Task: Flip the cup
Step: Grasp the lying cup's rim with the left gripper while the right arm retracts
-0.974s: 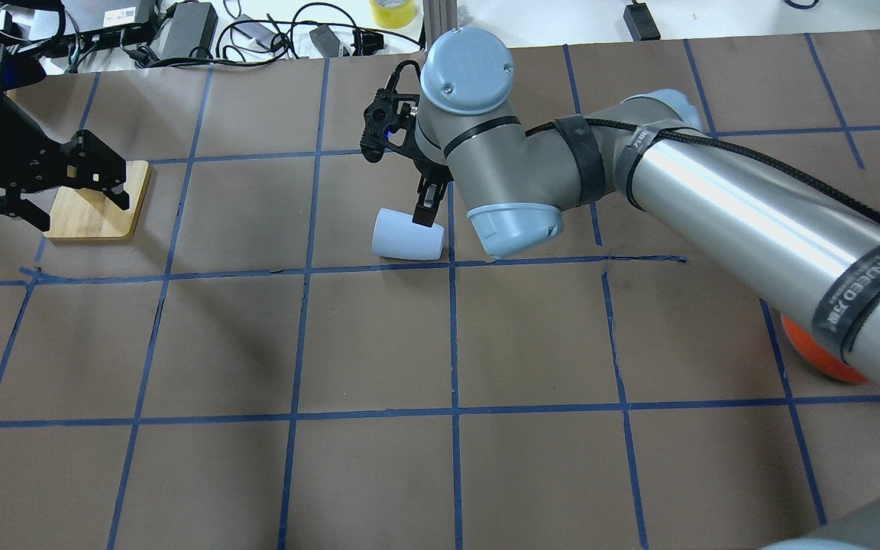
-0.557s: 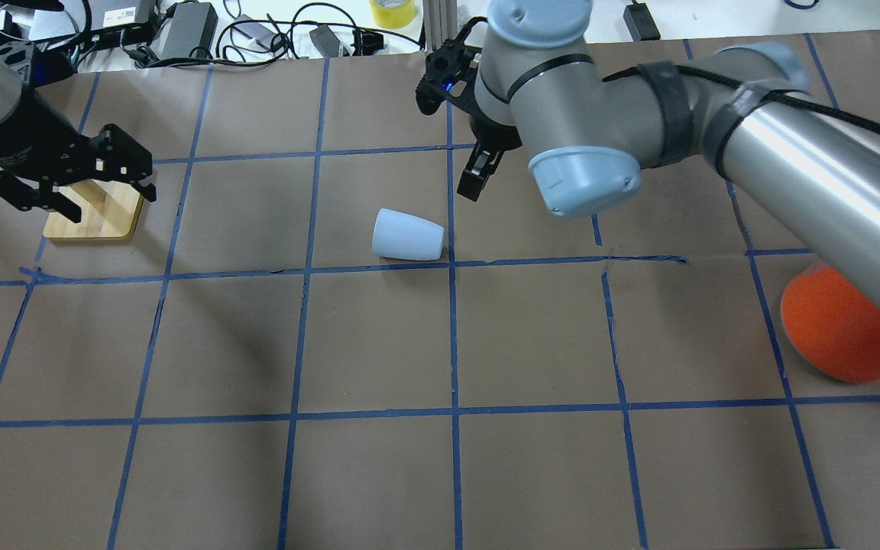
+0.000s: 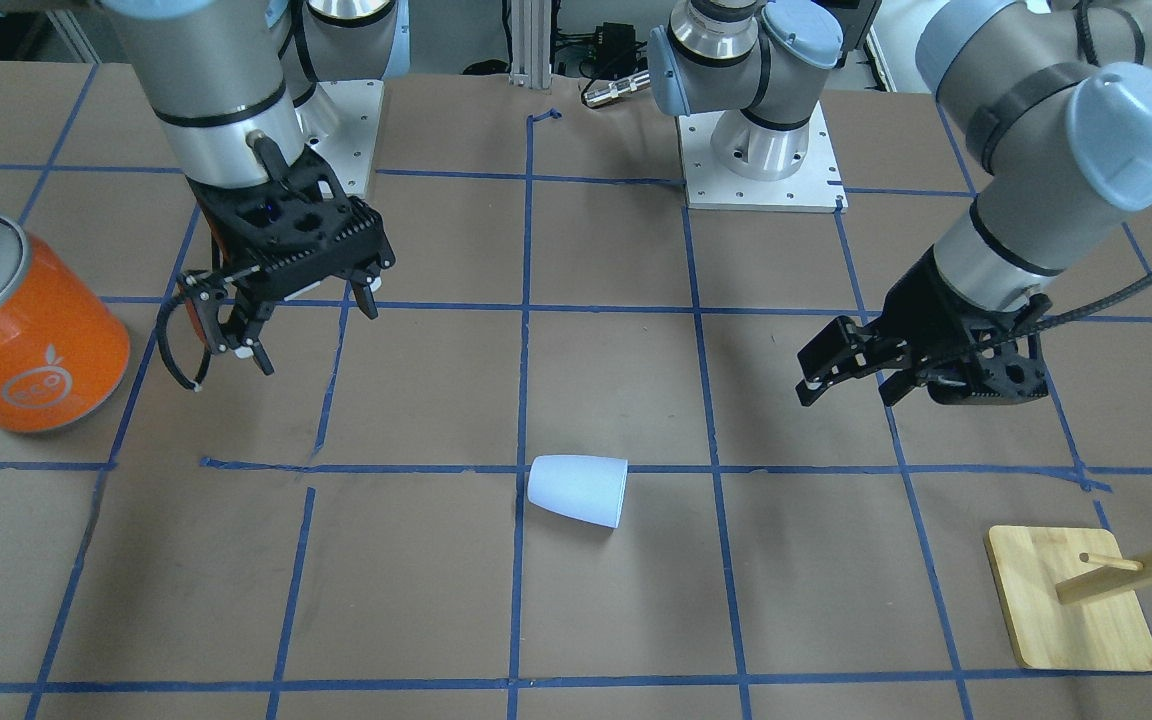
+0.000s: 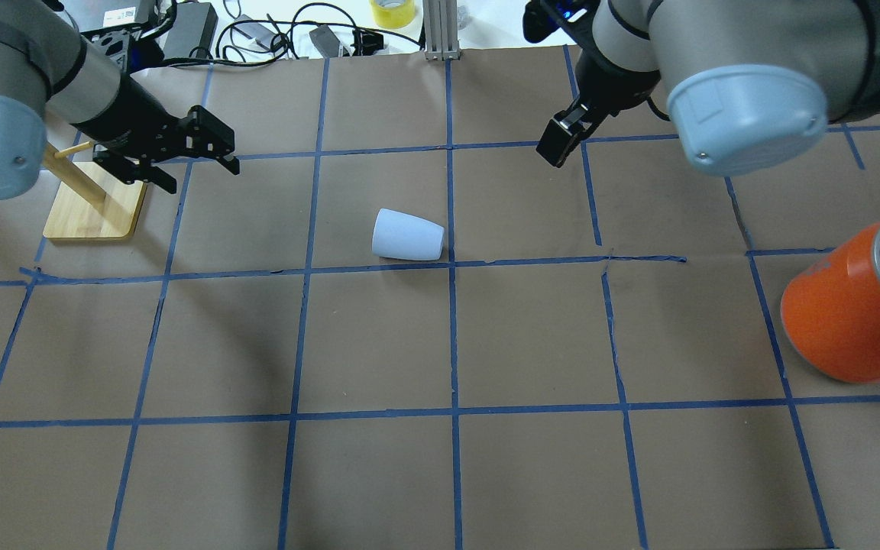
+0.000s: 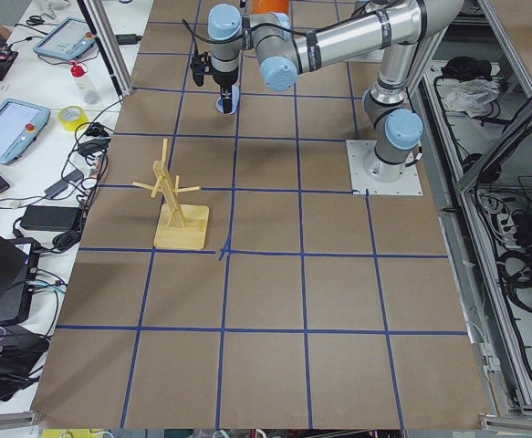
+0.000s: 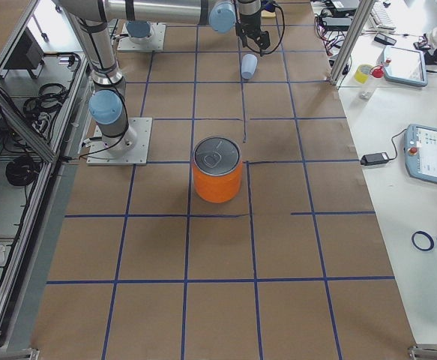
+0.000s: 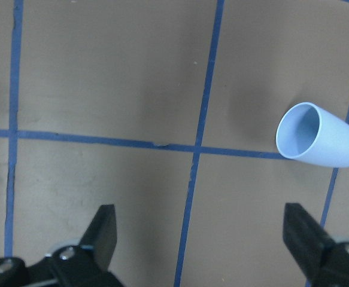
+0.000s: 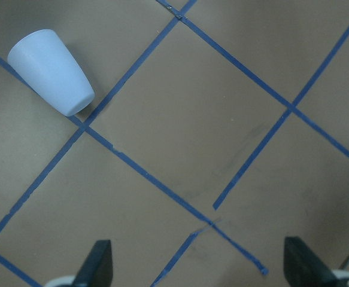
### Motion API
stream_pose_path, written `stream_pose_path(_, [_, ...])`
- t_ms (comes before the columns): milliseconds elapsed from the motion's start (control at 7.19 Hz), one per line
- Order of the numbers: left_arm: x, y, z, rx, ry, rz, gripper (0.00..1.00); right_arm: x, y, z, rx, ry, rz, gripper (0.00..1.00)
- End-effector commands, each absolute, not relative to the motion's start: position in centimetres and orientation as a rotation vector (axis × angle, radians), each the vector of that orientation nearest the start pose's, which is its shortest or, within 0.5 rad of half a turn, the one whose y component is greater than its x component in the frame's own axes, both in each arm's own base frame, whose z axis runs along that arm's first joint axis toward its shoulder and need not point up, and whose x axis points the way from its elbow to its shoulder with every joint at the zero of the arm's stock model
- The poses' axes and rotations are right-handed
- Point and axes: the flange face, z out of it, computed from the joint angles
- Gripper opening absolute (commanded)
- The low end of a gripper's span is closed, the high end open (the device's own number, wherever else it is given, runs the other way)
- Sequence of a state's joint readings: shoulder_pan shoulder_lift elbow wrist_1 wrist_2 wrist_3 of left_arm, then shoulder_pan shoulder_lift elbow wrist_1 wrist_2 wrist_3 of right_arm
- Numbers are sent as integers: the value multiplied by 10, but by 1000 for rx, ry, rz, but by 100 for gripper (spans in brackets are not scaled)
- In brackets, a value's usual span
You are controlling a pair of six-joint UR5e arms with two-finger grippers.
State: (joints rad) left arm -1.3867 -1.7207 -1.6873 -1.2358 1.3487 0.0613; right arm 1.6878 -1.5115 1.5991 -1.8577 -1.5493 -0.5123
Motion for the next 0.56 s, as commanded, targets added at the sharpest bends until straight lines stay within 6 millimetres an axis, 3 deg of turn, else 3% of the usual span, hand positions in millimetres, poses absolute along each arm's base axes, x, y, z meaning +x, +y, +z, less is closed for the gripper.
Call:
stream_pose_path(0, [-91,-590,353,-111,3464,-184,100,183,-480,505,-556,3102,-269,100])
stream_pose_path(139, [-101,-600,334,-84,3485,-183,100,176,-467,508,-413,3157,-196,100])
stream_pose_path(417, [-129,-610,299,-20,3507,-147,100,156,-470,512,-54,3172,-197,100])
